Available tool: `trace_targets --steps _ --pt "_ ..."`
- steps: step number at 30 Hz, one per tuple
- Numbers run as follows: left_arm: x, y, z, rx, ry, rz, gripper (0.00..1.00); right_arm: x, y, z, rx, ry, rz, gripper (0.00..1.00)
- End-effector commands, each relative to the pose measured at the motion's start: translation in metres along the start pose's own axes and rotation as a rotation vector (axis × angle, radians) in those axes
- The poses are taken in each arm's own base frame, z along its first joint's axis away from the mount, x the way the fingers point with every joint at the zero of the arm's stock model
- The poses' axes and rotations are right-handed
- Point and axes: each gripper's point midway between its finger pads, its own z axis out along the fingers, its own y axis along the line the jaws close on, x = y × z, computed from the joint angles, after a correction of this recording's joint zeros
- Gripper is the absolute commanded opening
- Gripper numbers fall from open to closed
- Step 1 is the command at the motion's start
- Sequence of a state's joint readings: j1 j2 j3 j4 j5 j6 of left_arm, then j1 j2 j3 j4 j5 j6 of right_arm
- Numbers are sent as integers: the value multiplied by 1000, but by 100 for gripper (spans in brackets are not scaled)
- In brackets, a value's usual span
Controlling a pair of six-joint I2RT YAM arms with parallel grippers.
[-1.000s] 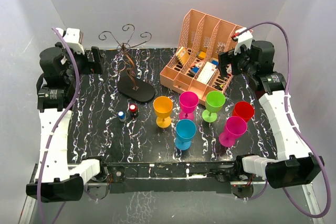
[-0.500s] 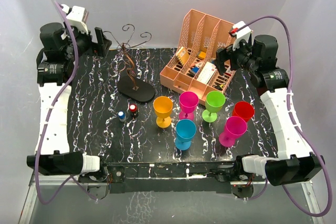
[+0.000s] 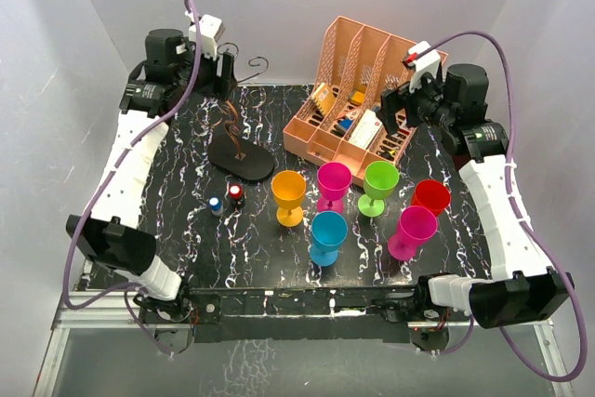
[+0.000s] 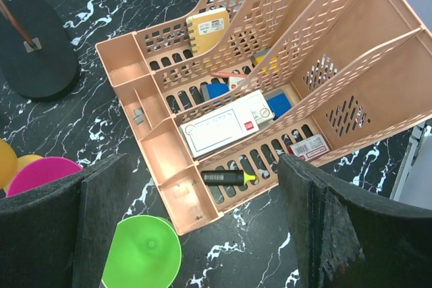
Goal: Place the wine glass upside down on the wine glass rack
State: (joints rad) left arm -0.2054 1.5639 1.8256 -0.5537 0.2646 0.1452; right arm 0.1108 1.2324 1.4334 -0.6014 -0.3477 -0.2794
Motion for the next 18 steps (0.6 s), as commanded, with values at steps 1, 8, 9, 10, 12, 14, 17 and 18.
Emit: trace_targets --steps 1,8,9,10,12,14,17,18 --pt "-12 10 1 -90 -13 20 63 -14 1 -3 -2 -64 -28 98" --pt "-5 4 1 -98 -8 28 62 2 20 4 -120 -22 -62 98" --pt "-5 5 0 -103 -10 30 62 7 30 6 -174 -6 -73 98" --pt "-5 5 -1 -108 -12 32 63 12 38 8 -213 10 -79 98" --pt "-7 7 -1 -116 -18 38 65 25 53 14 -273 53 -97 96" --pt "-7 7 -1 -118 -15 39 66 36 67 20 -304 101 -110 95" --pt "-8 6 -1 -117 -17 39 68 53 86 30 -328 170 -107 92" --pt "-9 6 -2 -118 -20 39 68 58 93 33 -338 191 -107 91"
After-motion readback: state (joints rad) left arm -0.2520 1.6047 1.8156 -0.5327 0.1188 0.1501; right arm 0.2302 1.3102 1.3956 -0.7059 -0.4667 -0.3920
